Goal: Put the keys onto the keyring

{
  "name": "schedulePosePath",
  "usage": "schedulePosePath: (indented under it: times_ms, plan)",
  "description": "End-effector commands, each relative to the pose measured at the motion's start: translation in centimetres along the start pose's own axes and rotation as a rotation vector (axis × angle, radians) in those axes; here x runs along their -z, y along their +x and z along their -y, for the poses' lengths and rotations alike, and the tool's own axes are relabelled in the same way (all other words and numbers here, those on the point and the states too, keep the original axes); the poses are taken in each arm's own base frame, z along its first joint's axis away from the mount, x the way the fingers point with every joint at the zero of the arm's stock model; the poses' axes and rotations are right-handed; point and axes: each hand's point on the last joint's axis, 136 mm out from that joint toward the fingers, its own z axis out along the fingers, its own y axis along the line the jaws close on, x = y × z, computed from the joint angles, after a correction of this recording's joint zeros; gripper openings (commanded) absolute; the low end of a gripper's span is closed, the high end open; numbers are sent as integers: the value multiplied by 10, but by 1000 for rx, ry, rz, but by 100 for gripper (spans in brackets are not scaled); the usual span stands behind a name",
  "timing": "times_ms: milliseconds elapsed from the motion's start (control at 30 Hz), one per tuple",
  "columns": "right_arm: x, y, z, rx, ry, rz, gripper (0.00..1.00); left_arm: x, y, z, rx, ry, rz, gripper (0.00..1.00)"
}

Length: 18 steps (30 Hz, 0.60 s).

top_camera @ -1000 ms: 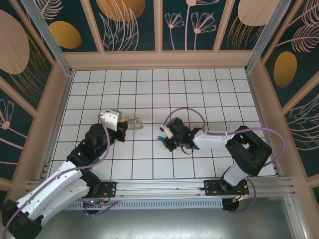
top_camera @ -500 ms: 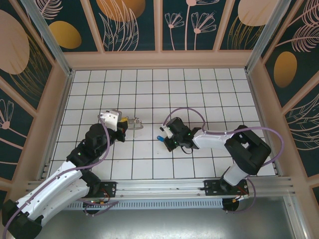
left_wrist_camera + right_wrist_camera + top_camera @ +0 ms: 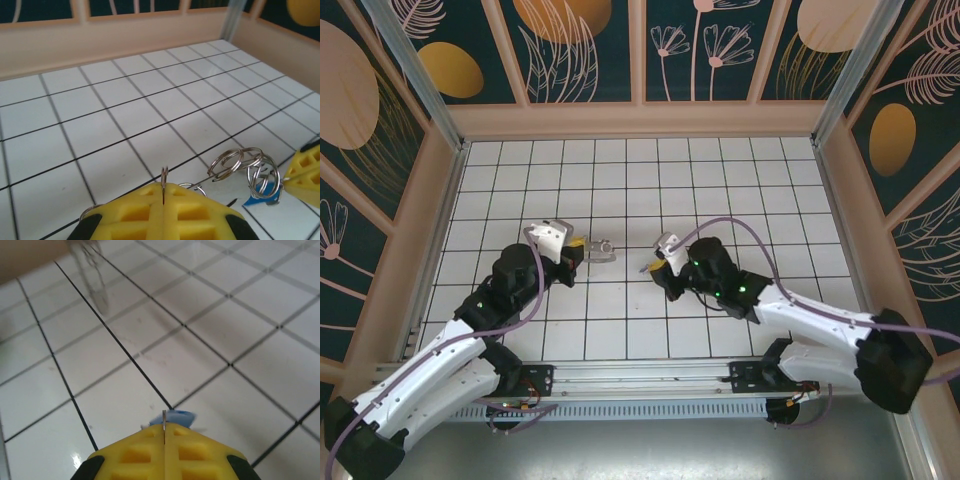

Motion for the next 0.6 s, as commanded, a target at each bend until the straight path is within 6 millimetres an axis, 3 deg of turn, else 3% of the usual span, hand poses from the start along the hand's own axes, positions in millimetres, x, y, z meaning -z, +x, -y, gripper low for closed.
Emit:
schedulePosePath:
  times_ms: [0, 167, 300, 567]
  plan:
    - [22, -34, -20, 110, -75, 179, 0, 8, -30, 37, -84, 192, 54, 0]
    - [55, -66, -42, 211, -142, 331, 0, 27, -40, 89, -213, 411, 112, 0]
    - [69, -79, -43, 255, -121, 367, 0, 34, -34, 112, -319, 493, 80, 0]
    - [85, -89, -32, 250, -37, 391, 0, 30, -23, 123, -431, 520, 17, 0]
